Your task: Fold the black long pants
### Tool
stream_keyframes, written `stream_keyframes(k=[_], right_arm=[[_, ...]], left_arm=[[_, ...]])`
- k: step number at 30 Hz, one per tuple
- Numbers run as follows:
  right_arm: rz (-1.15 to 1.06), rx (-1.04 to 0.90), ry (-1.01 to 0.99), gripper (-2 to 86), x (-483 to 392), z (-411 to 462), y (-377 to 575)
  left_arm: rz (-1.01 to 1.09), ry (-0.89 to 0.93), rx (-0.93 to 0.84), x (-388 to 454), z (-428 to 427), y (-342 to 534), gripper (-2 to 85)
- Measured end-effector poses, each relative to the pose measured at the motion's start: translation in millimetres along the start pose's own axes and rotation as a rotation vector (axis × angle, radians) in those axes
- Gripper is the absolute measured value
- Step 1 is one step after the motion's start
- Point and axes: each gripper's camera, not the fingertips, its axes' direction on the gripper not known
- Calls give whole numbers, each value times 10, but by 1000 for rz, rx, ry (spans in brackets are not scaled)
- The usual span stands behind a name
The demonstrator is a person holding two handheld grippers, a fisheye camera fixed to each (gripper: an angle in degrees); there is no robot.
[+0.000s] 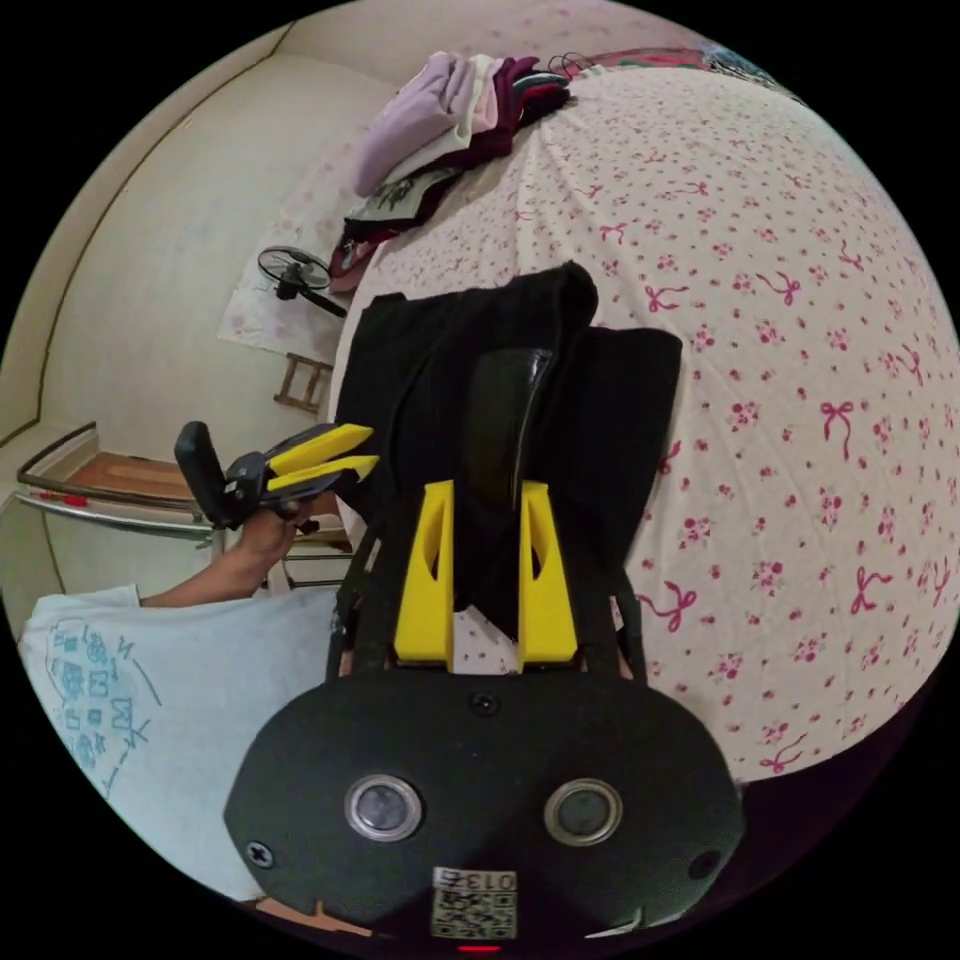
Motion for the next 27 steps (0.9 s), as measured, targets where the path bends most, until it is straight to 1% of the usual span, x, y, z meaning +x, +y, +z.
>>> stream_keyframes(k=[2, 4, 7, 10, 12, 15, 16, 18, 20, 24, 25, 27], right_arm=[[32, -2, -24, 63, 75, 28, 60], [18, 9, -49, 46, 61, -39, 101], [-117, 69, 0, 35, -179, -289, 224], [-168, 117, 100, 35, -351, -563, 391], [-132, 126, 125, 40, -300, -644, 478], [-60, 15, 125, 60, -48, -441, 544], [-23, -14, 132, 69, 44, -372, 582], [15, 45, 71, 70, 85, -492, 688], [19, 140, 95, 72, 26, -734, 883], [35, 126, 25, 79, -26, -797, 1076], [28, 91, 19, 80, -75, -717, 1097], [22, 52, 74, 59, -167, -583, 1107]], left_arm=[[4, -25, 8, 9, 22, -12, 93], [10, -32, -5, -8, 0, -81, 88], [22, 42, 14, -59, -99, -187, 85], [33, 20, 49, -86, -195, -260, 84], [56, 1, 32, -98, -143, -287, 84], [53, 29, -36, -191, 51, -288, 85], [35, 51, -30, -251, 38, -269, 86], [22, 53, -23, -343, -59, -223, 90], [30, 42, -8, -426, -168, -141, 97], [197, 90, -71, -408, -200, 5, 108], [248, 61, -90, -368, -166, 27, 99], [281, -7, -99, -353, -135, 20, 83]])
